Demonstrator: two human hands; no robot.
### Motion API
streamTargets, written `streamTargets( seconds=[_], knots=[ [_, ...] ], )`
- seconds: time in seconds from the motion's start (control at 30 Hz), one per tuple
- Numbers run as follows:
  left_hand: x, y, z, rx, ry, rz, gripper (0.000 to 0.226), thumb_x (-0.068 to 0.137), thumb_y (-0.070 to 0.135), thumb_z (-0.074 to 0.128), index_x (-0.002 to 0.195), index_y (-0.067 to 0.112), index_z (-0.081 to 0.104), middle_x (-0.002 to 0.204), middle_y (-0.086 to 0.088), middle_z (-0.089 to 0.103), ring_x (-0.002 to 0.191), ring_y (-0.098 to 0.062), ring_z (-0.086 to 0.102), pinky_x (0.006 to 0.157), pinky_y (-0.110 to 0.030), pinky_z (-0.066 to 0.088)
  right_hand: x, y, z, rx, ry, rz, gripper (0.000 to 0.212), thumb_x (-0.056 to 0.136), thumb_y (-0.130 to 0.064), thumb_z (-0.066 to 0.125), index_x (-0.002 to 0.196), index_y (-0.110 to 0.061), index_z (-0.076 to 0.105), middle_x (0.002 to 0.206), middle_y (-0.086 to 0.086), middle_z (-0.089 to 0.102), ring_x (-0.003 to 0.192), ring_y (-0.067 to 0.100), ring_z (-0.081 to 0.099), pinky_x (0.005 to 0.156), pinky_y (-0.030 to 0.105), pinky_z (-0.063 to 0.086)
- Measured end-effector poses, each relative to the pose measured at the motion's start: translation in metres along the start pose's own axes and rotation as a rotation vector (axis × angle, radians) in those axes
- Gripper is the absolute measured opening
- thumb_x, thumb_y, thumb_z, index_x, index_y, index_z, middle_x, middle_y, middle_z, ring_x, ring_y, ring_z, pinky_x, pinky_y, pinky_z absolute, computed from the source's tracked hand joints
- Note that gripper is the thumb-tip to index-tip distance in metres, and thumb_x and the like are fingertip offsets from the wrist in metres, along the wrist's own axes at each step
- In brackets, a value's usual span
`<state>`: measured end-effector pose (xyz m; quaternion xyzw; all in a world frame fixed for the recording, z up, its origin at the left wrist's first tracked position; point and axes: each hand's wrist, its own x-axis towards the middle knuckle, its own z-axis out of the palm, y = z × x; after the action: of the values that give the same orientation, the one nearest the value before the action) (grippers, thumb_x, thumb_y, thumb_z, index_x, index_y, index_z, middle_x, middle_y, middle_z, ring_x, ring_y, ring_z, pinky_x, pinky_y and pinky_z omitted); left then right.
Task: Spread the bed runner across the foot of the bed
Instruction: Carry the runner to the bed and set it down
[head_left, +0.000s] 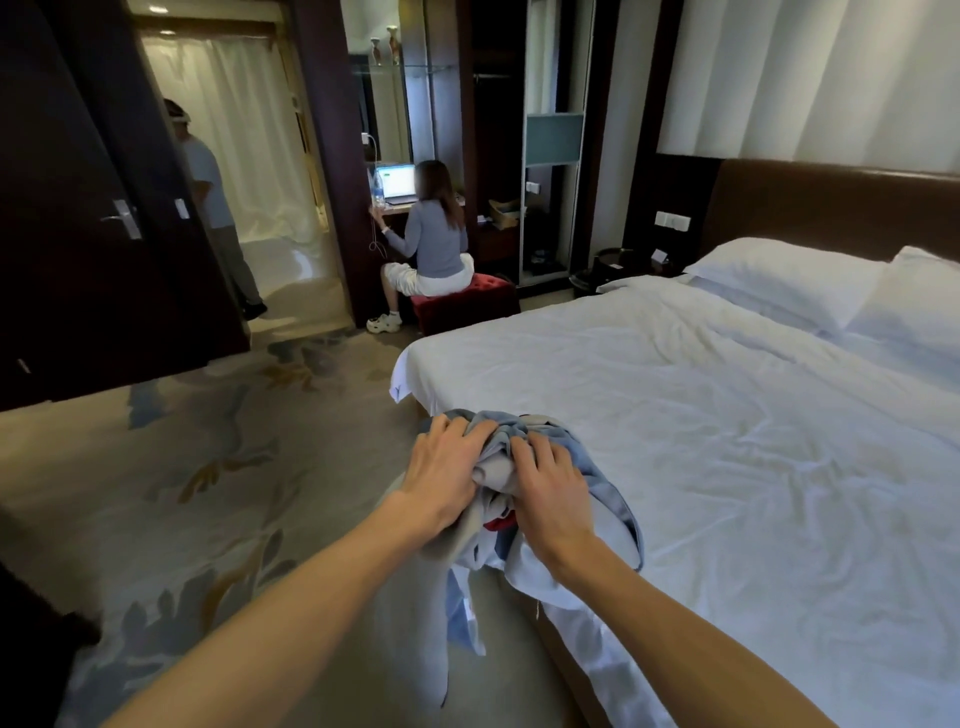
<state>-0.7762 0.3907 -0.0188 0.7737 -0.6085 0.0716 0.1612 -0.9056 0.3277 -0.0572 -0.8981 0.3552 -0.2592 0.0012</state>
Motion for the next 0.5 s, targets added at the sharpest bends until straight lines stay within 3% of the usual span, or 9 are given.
streamTargets(
  seconds=[0.3, 0.5],
  knots=[
    [0.136, -0.088, 0.011, 0.017, -0.012, 0.084, 0.045, 0.088, 0.019, 0.051, 0.131, 0.024, 0.04, 0.115, -0.005, 0.052, 0.101, -0.026, 0.042, 0.086, -0.039, 0.042, 0.144, 0.002, 0.066, -0.014, 0.033, 0.055, 0.044, 0.069, -0.007, 0.076, 0.111, -0.004, 0.063, 0.105, 0.016, 0.065, 0.092, 0.037, 0.064, 0.067, 0.044, 0.057],
    [0.232, -0.136, 0.044, -0.034, -0.048, 0.216, 0.047, 0.087, 0.019, 0.054, 0.132, 0.024, 0.04, 0.116, -0.007, 0.051, 0.102, -0.027, 0.042, 0.087, -0.039, 0.041, 0.224, 0.022, 0.123, -0.071, 0.013, 0.193, 0.044, 0.084, -0.011, 0.06, 0.126, -0.009, 0.051, 0.125, 0.014, 0.056, 0.109, 0.037, 0.055, 0.079, 0.046, 0.052]
  ],
)
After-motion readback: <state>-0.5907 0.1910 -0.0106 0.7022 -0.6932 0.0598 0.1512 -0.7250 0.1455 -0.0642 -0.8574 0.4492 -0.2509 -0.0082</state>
